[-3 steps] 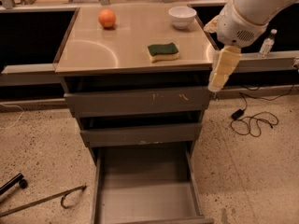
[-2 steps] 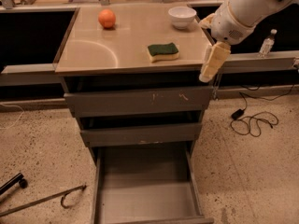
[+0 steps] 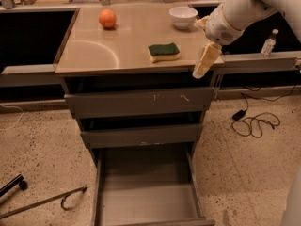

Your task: Place sponge into bottom drawer

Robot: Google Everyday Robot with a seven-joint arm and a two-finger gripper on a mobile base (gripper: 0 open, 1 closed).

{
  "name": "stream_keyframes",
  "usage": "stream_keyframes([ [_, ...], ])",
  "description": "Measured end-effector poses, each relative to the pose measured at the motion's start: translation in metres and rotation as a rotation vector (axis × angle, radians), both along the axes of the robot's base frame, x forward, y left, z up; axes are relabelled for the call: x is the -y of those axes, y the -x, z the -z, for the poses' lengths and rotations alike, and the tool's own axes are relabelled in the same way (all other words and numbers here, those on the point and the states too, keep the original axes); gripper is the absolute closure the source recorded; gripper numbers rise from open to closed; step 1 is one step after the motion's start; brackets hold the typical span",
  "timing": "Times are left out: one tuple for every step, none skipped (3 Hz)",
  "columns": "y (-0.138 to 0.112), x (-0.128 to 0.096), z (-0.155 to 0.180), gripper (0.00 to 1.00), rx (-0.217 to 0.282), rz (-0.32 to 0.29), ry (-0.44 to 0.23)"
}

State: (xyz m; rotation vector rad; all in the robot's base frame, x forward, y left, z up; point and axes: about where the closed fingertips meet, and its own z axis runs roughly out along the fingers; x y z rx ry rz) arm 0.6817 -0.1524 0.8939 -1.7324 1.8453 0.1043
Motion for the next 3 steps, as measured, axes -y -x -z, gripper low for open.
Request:
stream_keyframes([
  [-0.009,-0.004,0.002,0.00,0.007,-0.017,0.008],
  [-0.034,-0.017,0.011,0.00,0.010,-0.073,0.021],
  [-0.068,-0.041,0.021,0.00,0.015,-0.143,0.020],
])
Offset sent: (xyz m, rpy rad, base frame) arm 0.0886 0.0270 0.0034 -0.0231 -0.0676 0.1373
